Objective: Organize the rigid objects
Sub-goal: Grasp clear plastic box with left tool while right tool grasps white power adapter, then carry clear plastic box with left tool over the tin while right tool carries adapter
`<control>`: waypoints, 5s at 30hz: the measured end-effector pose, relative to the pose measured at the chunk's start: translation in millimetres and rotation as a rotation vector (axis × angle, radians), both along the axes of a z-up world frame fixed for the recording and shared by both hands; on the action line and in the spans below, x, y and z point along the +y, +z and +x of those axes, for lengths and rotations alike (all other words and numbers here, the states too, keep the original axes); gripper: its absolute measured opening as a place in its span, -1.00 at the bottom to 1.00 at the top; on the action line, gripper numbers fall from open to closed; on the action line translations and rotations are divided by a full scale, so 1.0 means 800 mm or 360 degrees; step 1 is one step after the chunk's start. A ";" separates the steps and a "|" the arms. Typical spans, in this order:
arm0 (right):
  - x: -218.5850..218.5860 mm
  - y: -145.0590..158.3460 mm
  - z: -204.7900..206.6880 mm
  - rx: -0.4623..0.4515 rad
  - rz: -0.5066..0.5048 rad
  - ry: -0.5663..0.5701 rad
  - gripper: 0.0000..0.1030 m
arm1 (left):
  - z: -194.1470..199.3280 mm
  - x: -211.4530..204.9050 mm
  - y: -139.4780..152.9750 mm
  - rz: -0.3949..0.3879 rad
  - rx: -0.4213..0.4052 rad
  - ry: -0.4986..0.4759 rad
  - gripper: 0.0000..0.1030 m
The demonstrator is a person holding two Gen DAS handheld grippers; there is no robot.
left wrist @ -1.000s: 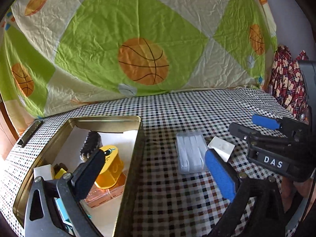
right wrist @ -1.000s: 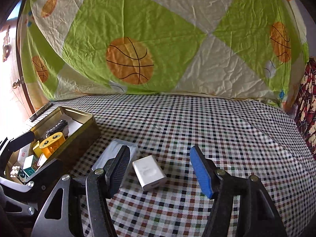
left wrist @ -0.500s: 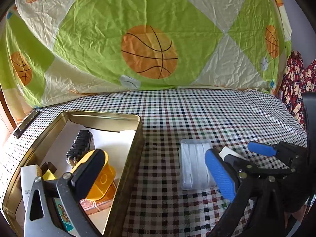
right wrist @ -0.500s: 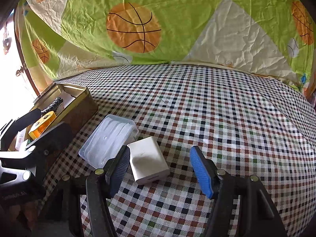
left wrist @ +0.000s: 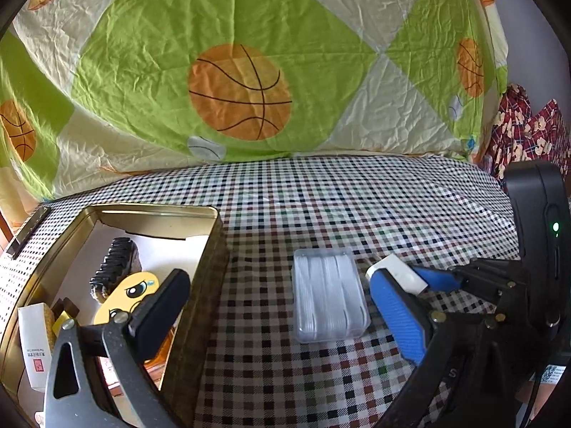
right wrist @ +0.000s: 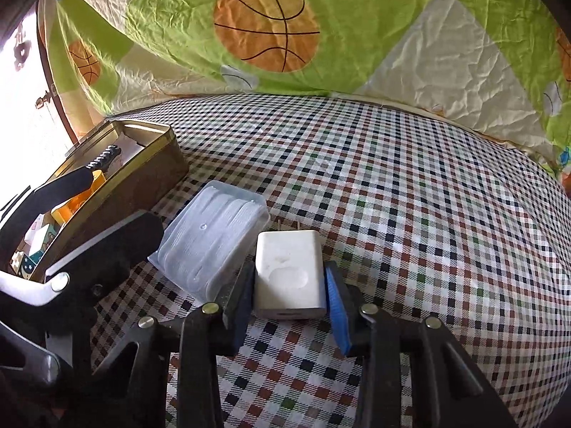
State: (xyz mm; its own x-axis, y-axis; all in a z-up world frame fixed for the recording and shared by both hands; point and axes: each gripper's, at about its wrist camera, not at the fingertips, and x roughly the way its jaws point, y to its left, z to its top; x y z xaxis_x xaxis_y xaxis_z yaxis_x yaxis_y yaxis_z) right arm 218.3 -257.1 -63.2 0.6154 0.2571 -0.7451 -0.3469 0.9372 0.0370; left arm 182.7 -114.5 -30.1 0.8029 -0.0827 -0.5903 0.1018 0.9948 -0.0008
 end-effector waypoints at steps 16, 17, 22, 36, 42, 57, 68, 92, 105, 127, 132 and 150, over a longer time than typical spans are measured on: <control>-0.055 0.008 0.002 -0.0039 0.0112 -0.0337 -0.22 | 0.016 -0.031 -0.017 0.0077 0.0094 -0.0120 0.88; -0.056 0.009 0.002 -0.0041 0.0114 -0.0341 -0.22 | 0.020 -0.033 -0.021 0.0081 0.0130 -0.0132 0.87; -0.056 0.008 0.002 -0.0040 0.0107 -0.0339 -0.22 | 0.034 -0.034 -0.029 0.0054 0.0232 -0.0150 0.73; -0.056 0.011 -0.003 -0.0086 0.0120 -0.0344 -0.21 | 0.034 -0.049 -0.037 0.0080 0.0302 -0.0252 0.00; -0.056 0.020 -0.015 -0.0181 0.0136 -0.0327 -0.22 | 0.025 -0.040 -0.026 0.0049 0.0200 -0.0208 0.00; -0.060 0.043 -0.051 -0.0445 0.0189 -0.0367 -0.22 | -0.021 -0.005 0.009 -0.0060 -0.0189 -0.0046 0.00; -0.061 0.050 -0.073 -0.0537 0.0251 -0.0360 -0.22 | -0.044 -0.003 0.014 -0.0020 -0.0275 -0.0041 0.00; -0.055 0.065 -0.117 -0.0787 0.0169 -0.0388 -0.22 | -0.090 0.021 0.020 -0.0102 -0.0367 -0.0040 0.00; -0.055 0.069 -0.143 -0.0890 0.0189 -0.0389 -0.22 | -0.111 0.026 0.022 -0.0090 -0.0439 -0.0042 0.00; -0.010 0.067 -0.156 -0.0870 0.0231 -0.0263 -0.22 | -0.133 0.046 0.028 -0.0142 -0.0523 0.0006 0.00; 0.002 0.067 -0.159 -0.0870 0.0228 -0.0238 -0.21 | -0.135 0.050 0.028 -0.0155 -0.0527 0.0016 0.00; 0.033 0.068 -0.168 -0.0870 0.0219 -0.0174 -0.21 | -0.145 0.068 0.029 -0.0201 -0.0532 0.0064 0.00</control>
State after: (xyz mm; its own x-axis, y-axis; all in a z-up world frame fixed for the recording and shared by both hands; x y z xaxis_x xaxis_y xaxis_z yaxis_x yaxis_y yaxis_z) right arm 83.7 -230.6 -9.0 0.9303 0.2426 -0.2752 -0.2513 0.9679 0.0038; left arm 66.8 -59.9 -6.6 0.9541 -0.1026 -0.2815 0.0780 0.9922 -0.0972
